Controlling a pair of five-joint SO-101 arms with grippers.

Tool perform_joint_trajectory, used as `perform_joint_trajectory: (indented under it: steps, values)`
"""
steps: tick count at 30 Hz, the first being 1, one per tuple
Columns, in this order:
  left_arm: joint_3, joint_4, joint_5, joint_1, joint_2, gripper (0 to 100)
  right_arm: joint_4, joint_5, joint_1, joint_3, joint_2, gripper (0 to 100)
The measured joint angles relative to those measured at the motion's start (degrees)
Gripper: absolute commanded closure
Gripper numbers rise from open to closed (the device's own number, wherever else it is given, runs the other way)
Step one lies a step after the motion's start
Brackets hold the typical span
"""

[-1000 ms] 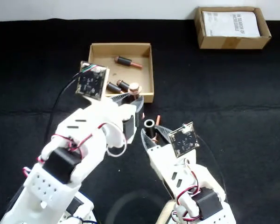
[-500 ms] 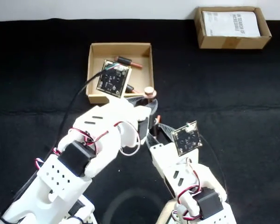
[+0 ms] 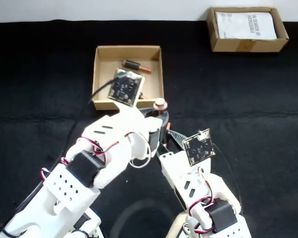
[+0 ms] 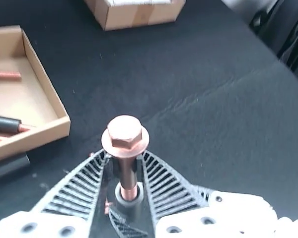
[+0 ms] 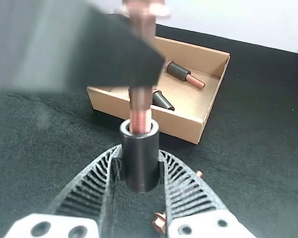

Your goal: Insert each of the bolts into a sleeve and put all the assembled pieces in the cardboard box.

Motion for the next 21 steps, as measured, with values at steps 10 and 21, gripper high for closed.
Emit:
perform_joint_trajectory:
  steps: [10, 21]
  values:
    - [-4.7, 18.6, -0.2, 1.3, -0.1, 69, 0.1, 0.1, 0.1, 0.2, 0.1, 99.2]
    - [-34.8, 49.5, -0.4, -0.1, -0.3, 69, -2.3, 1.2, 0.2, 0.1, 0.9, 99.2]
